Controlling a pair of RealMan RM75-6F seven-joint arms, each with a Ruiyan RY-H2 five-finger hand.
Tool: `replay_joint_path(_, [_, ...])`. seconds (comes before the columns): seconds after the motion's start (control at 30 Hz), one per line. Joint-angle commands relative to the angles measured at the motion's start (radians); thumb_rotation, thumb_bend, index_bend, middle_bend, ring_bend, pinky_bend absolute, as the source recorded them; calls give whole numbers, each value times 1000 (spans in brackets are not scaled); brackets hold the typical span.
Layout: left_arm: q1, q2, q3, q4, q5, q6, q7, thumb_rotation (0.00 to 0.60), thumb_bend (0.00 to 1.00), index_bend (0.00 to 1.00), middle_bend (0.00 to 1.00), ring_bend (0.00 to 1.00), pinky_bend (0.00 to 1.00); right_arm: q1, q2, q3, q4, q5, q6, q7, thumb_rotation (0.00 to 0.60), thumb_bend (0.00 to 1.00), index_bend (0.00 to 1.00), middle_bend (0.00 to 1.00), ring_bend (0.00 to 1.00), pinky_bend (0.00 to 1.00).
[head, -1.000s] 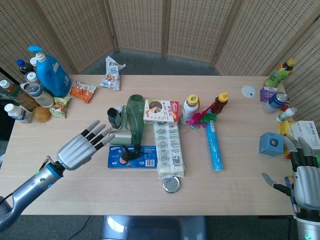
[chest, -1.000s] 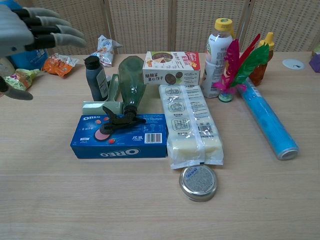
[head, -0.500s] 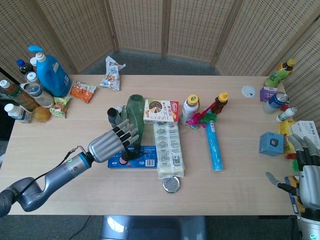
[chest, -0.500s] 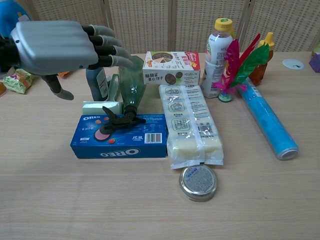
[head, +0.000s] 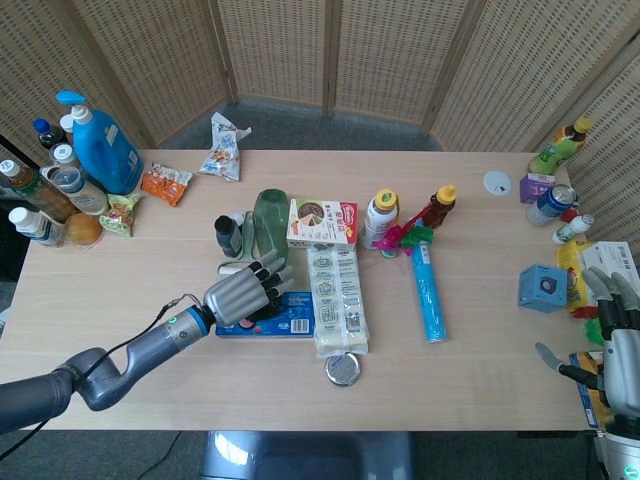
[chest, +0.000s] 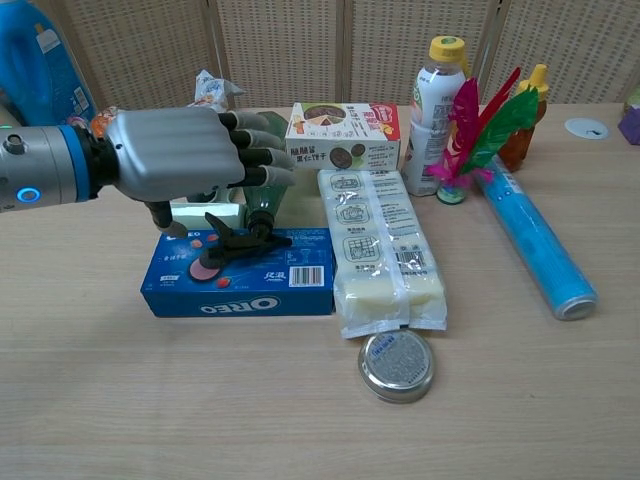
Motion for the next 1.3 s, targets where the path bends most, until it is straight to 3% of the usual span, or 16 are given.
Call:
replay_joint_path(0.03, [-18, -24, 7, 22, -14, -9, 8, 600, 0, 0, 0, 0, 0, 0, 3, 3, 2, 6, -1, 9, 600, 0, 0, 108, 0, 0])
replay_joint_path(0.6, [-56, -83, 30, 80, -106, -37, 76, 600, 0, 1, 0, 0, 0, -1, 12, 13, 8, 22, 0, 47, 600, 0, 0, 108, 0, 0])
replay_joint_path(0.93, [-74, -120, 45, 115, -141, -34, 107, 600, 0, 124, 0, 0, 12, -2, 16, 13, 9, 19, 1, 58, 600, 0, 0, 108, 0, 0])
replay_joint_path(1.07, [-79, -143, 50, 138, -142, -19, 117, 600, 0, 278, 47, 56, 228, -2, 18, 13, 10, 17, 3, 66, 600, 0, 0, 109, 0, 0])
replay_joint_path(1.13, [-79, -156, 54, 151, -141, -7, 124, 600, 0, 400, 222, 231, 439, -3, 19, 14, 11, 15, 6, 71, 600, 0, 0, 109, 0, 0])
replay_joint_path(1.2, [-78, -165, 56, 158, -139, 7, 124, 600, 0, 472, 336, 334, 564, -4, 20, 14, 11, 14, 8, 75, 600, 0, 0, 109, 0, 0])
replay_joint_path(1.3, [-77, -166, 61, 155, -128, 31, 123, 600, 0, 575, 453, 440, 643, -5, 22, 14, 12, 12, 9, 79, 600, 0, 0, 109, 0, 0])
